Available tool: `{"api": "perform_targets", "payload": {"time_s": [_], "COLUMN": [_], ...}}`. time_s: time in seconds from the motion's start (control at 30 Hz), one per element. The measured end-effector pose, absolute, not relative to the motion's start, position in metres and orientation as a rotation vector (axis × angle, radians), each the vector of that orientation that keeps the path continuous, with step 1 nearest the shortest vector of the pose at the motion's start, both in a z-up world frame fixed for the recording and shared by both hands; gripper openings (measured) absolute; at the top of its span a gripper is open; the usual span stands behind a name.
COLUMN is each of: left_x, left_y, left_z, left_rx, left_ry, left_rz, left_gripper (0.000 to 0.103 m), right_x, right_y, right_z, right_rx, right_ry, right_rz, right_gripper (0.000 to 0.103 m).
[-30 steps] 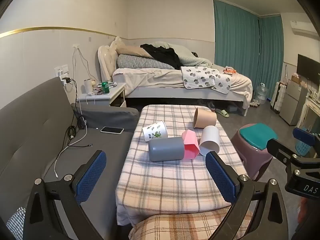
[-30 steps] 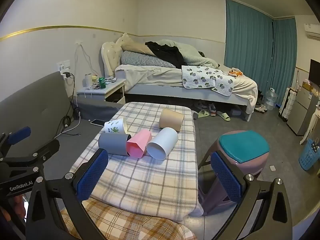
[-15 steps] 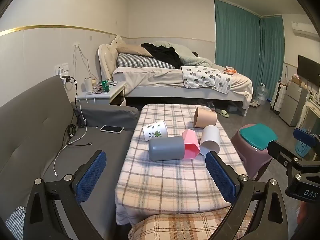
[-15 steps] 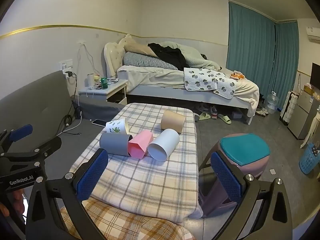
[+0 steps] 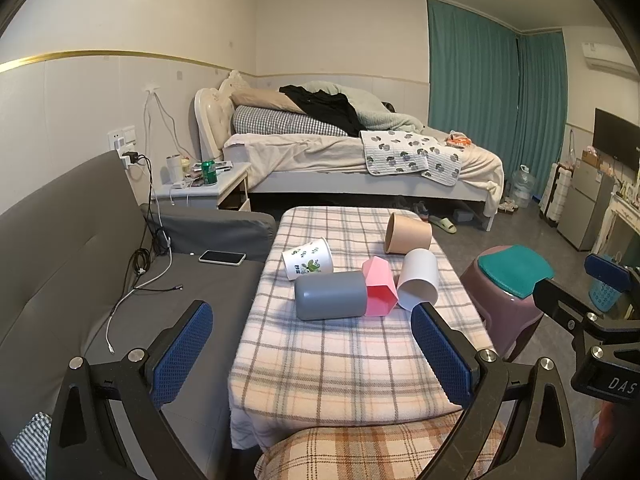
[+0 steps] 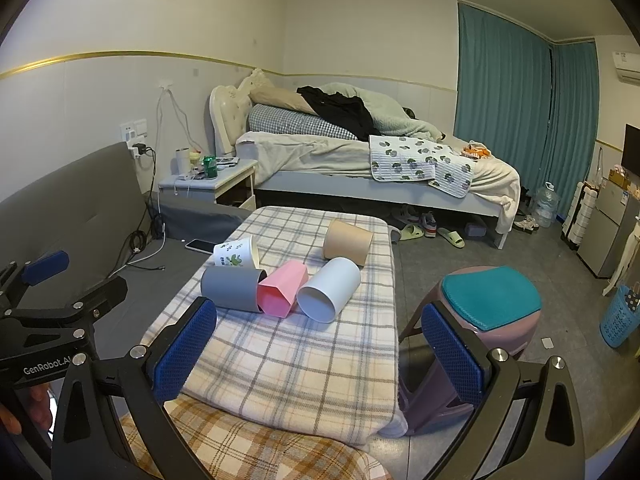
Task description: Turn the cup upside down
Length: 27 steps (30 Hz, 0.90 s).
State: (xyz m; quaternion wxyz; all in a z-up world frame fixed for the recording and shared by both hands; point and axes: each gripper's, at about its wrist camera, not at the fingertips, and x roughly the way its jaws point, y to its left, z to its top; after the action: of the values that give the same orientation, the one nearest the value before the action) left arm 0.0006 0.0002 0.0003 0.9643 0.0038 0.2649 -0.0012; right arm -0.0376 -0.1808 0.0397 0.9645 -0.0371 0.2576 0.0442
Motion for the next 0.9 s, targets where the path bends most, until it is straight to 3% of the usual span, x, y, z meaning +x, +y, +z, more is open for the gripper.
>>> {"api": "perform_targets", "payload": {"time_s": [0.9], "left_x": [0.0009], "left_y": [0.0011], "left_z": [-0.0005], "left_rx": [0.006], "left_ry": [0.539], "left_rz": [-0.005], "left_gripper": [0.103], "right_x": [-0.039], "right_y": [-0.1759], "right_z": [0.0354], "right_rx": [-0.097], "right_ry": [0.523], "right_rz": [0.102], "right_gripper": [0.103]}}
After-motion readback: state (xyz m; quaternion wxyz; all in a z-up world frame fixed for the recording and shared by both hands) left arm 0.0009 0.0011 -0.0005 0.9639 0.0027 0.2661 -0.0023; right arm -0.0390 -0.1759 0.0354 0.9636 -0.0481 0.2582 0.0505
